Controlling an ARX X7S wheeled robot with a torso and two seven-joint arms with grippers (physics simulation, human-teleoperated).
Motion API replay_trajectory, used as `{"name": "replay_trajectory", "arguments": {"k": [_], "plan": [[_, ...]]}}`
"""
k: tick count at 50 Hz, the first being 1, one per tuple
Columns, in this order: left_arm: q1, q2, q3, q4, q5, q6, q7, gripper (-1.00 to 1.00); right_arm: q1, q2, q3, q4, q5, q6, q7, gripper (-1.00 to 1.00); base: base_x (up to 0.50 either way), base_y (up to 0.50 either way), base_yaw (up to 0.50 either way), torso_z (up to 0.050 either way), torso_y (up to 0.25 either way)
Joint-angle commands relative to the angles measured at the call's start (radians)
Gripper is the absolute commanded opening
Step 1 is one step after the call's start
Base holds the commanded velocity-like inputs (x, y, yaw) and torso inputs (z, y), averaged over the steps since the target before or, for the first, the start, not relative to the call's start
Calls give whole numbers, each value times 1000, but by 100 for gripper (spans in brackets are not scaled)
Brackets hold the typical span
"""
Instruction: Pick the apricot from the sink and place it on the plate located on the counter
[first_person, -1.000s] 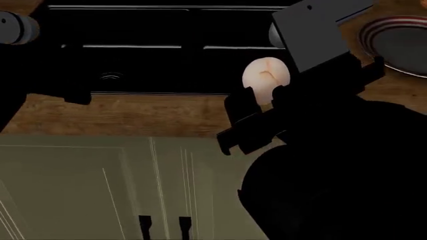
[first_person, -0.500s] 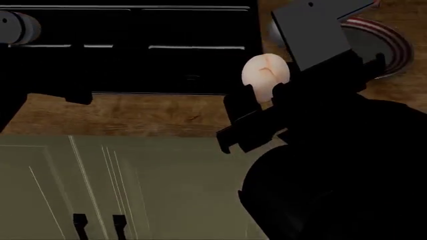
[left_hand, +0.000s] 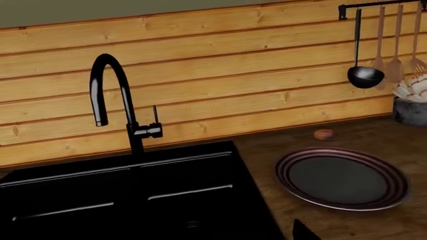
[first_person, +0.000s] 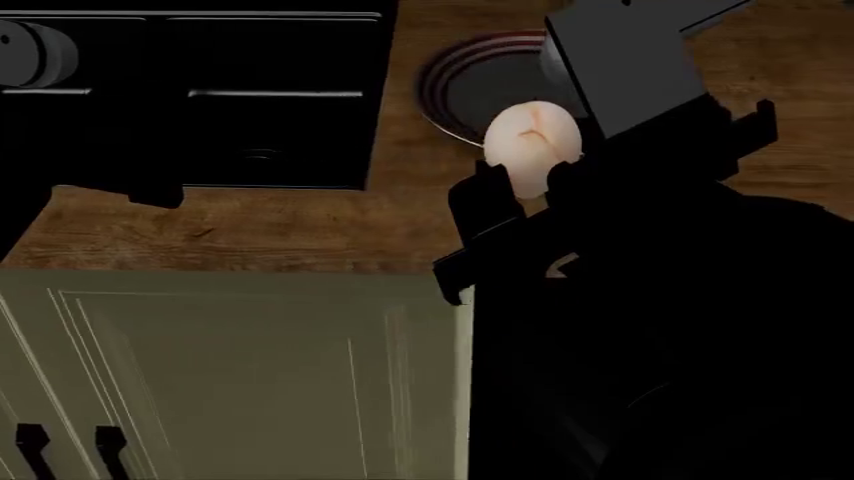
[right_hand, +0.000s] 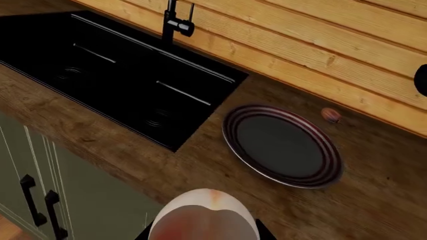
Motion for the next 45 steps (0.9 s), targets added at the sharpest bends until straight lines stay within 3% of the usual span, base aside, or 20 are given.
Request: {"name": "replay_trajectory", "arguments": {"k": [1, 9, 23, 36, 45], "plan": [[1, -2, -2, 11, -2, 3, -1, 100, 0, 2, -10, 2, -18, -14, -16, -100, 0, -500, 0, 0, 0], [-1, -2, 0, 18, -8, -4, -6, 100, 5, 2, -3, 8, -20, -15, -13, -100, 0, -488, 0, 0, 0], [-6, -3, 6, 15, -15, 0, -10, 100, 48, -15, 19, 48, -75, 1, -18, -100, 22, -40, 0, 0, 0], [-3, -7, 2, 24, -24, -2, -16, 100, 42, -26, 26, 48, -76, -18, -12, -100, 361, -322, 0, 0, 0], [-5, -9, -3, 36, -31, -14, -23, 100, 35, -15, 9, 30, -74, -19, -16, -100, 476, -10, 0, 0, 0]]}}
